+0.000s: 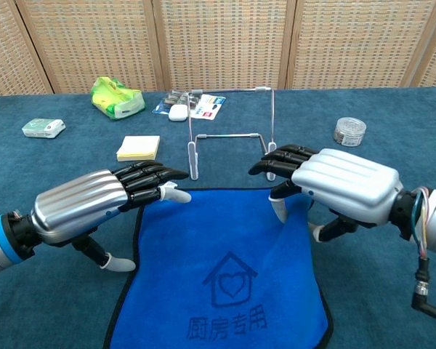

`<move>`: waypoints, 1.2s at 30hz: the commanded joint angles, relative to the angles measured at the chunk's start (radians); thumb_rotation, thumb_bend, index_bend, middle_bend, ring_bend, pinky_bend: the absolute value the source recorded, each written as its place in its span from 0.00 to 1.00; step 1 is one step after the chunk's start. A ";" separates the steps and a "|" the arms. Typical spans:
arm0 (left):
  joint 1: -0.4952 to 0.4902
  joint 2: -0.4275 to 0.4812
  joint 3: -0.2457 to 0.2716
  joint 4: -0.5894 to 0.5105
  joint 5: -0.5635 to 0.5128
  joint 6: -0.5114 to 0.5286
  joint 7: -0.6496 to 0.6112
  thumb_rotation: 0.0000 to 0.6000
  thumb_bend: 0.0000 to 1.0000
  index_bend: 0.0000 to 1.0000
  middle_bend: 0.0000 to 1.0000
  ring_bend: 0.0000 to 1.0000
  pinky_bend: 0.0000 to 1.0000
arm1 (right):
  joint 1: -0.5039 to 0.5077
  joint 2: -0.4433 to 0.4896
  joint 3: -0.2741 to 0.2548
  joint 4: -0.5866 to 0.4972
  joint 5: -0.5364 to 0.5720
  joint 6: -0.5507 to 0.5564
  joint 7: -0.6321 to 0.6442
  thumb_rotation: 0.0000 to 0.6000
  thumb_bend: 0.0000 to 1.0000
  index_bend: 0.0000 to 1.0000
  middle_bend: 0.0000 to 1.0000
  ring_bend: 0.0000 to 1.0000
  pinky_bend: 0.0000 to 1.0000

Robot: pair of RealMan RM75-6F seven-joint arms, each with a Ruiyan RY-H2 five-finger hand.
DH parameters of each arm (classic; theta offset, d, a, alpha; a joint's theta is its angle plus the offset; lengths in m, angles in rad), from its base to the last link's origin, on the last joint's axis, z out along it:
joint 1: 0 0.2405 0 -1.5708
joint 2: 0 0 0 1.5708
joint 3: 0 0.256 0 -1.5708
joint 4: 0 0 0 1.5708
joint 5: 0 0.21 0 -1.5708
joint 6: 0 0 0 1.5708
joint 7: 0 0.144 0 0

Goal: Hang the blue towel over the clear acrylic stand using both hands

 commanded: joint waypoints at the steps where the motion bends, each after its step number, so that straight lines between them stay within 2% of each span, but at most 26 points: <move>1: 0.001 -0.014 0.006 0.016 -0.006 0.001 -0.006 1.00 0.00 0.19 0.00 0.00 0.00 | -0.001 0.002 0.001 0.000 0.003 -0.001 0.004 1.00 0.57 0.64 0.12 0.00 0.00; 6: 0.000 -0.025 0.012 0.031 -0.013 0.000 -0.011 1.00 0.01 0.23 0.00 0.00 0.00 | -0.003 0.004 -0.001 0.004 0.006 -0.001 0.014 1.00 0.57 0.64 0.12 0.00 0.00; 10: 0.000 -0.032 0.019 0.039 -0.017 -0.004 -0.015 1.00 0.08 0.23 0.00 0.00 0.00 | -0.006 0.004 -0.002 0.009 0.008 0.000 0.022 1.00 0.57 0.64 0.12 0.00 0.00; 18: 0.001 -0.040 0.030 0.049 -0.025 -0.009 -0.025 1.00 0.37 0.26 0.00 0.00 0.00 | -0.011 0.005 -0.006 0.019 0.008 0.004 0.032 1.00 0.57 0.65 0.12 0.00 0.00; 21: 0.001 -0.043 0.033 0.051 -0.028 -0.009 -0.028 1.00 0.45 0.26 0.00 0.00 0.00 | -0.012 0.006 -0.006 0.019 0.007 0.006 0.032 1.00 0.57 0.65 0.12 0.00 0.00; 31: 0.003 -0.053 0.032 0.049 -0.044 -0.010 -0.045 1.00 0.48 0.27 0.00 0.00 0.00 | -0.014 0.013 -0.003 0.013 0.011 0.007 0.025 1.00 0.57 0.65 0.12 0.00 0.00; 36: 0.005 -0.060 0.031 0.053 -0.051 -0.010 -0.042 1.00 0.48 0.37 0.00 0.00 0.00 | -0.019 0.016 0.004 0.008 0.028 -0.002 0.019 1.00 0.57 0.65 0.12 0.00 0.00</move>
